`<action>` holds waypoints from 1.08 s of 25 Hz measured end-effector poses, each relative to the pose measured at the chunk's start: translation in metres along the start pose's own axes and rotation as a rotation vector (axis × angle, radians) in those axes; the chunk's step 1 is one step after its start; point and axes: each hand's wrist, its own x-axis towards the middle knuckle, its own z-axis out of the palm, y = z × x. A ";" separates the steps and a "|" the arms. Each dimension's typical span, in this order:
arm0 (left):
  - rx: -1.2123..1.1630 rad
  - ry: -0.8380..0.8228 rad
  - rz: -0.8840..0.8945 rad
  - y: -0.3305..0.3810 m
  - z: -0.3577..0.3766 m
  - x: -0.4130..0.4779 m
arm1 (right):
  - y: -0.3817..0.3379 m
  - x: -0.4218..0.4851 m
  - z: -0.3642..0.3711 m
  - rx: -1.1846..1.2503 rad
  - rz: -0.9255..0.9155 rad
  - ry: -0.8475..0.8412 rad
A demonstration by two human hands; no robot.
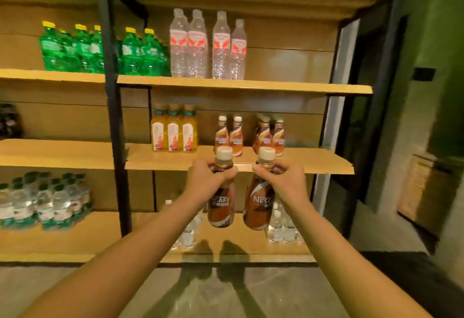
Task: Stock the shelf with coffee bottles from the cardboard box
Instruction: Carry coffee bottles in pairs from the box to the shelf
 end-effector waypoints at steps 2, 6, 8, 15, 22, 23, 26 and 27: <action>-0.018 -0.069 0.024 -0.001 0.038 0.032 | 0.014 0.033 -0.024 -0.053 0.036 0.075; -0.079 -0.173 0.045 0.000 0.112 0.085 | 0.043 0.100 -0.074 -0.117 0.058 0.162; -0.078 -0.171 0.055 0.003 0.151 0.115 | 0.059 0.137 -0.098 -0.153 0.025 0.185; -0.094 -0.074 0.018 0.012 0.285 0.217 | 0.114 0.286 -0.169 -0.220 -0.016 0.180; -0.058 0.027 -0.048 -0.003 0.365 0.294 | 0.162 0.377 -0.192 -0.190 0.009 0.156; -0.042 0.037 -0.049 -0.008 0.370 0.301 | 0.167 0.384 -0.192 -0.184 0.021 0.156; -0.008 0.058 -0.014 -0.017 0.382 0.319 | 0.185 0.400 -0.188 -0.177 0.057 0.171; 0.005 0.073 -0.007 -0.019 0.385 0.324 | 0.190 0.404 -0.187 -0.183 0.063 0.181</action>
